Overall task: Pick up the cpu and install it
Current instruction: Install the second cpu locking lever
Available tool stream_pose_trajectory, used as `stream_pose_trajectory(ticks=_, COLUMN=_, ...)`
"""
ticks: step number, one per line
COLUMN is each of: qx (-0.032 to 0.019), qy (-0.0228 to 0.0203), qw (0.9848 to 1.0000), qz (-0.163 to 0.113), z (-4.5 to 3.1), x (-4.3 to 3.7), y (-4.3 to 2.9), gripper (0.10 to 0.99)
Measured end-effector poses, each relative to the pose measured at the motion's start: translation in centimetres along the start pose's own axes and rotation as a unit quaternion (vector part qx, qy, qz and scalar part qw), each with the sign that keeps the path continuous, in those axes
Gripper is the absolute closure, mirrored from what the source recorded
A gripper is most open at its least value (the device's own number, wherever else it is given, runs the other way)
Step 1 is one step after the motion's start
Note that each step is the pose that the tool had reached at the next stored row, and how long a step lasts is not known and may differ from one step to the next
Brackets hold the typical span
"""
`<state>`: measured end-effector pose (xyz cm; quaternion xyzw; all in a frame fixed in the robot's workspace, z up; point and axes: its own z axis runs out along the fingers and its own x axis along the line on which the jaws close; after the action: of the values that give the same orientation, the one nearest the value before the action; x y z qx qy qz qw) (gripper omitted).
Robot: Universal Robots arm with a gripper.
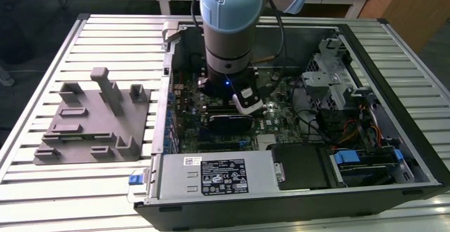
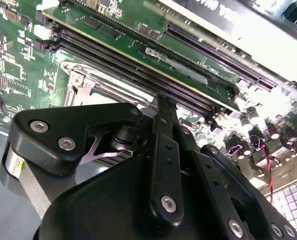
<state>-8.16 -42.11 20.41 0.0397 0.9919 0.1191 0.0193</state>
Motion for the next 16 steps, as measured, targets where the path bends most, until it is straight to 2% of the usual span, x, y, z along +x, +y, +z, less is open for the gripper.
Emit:
stream_pose_trajectory(ticks=11, qx=-0.0243, qy=0.0019, qw=0.9997, qz=0.001, z=0.55, x=0.55, y=-0.41, gripper=0.98)
stream_pose_trajectory(ticks=16, qx=-0.0303, qy=0.0023, qw=0.9995, qz=0.001, z=0.76, x=1.06, y=-0.51, gripper=0.98)
